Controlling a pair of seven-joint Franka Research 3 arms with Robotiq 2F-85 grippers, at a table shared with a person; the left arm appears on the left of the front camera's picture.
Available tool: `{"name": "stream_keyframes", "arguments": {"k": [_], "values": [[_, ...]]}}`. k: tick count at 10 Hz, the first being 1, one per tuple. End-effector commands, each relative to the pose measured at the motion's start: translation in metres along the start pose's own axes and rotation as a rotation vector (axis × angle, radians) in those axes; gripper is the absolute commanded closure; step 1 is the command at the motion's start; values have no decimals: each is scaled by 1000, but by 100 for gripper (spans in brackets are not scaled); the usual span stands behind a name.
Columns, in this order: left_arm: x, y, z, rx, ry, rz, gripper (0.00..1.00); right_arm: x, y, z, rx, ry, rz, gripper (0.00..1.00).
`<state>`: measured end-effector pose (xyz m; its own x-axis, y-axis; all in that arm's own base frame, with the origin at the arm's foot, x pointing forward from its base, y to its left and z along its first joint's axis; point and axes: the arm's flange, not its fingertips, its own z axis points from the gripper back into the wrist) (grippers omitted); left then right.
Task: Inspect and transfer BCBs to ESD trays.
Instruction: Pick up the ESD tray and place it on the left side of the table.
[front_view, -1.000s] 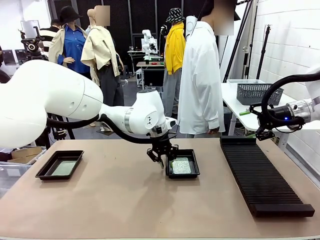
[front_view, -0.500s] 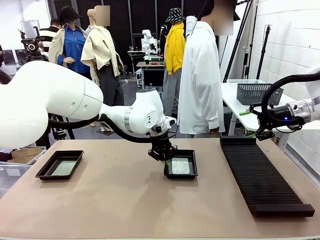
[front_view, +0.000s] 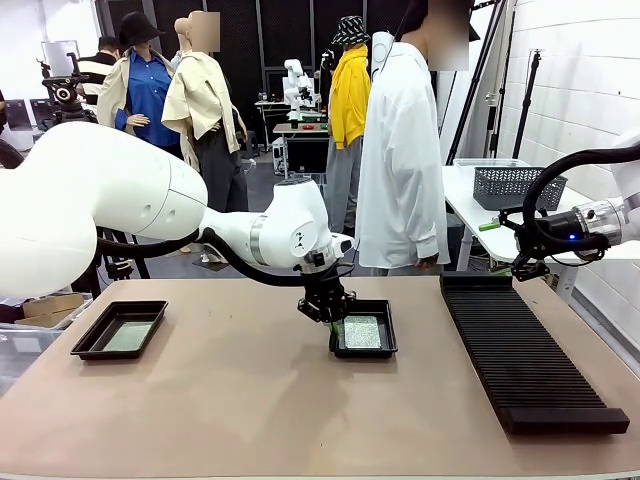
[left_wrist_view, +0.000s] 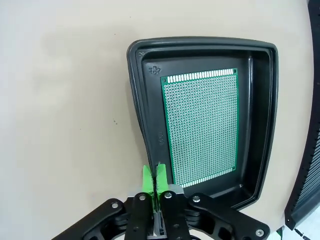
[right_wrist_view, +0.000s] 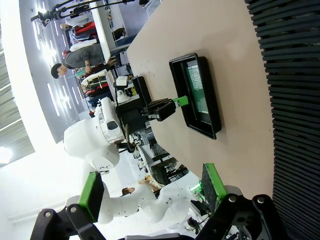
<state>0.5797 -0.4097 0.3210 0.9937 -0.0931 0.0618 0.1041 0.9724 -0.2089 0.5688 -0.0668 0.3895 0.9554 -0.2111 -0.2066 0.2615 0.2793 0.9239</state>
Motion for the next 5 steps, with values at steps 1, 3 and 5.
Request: {"name": "stream_keyframes", "arguments": {"k": [1, 3, 5], "values": [[3, 16, 7, 8, -23, 32, 100, 1, 1, -2, -4, -7, -8, 0], [0, 44, 15, -10, -6, 62, 100, 1, 1, -2, -4, -7, -8, 0], [-8, 70, 24, 4, -35, 67, 100, 1, 1, -2, -4, -7, -8, 0]]}}
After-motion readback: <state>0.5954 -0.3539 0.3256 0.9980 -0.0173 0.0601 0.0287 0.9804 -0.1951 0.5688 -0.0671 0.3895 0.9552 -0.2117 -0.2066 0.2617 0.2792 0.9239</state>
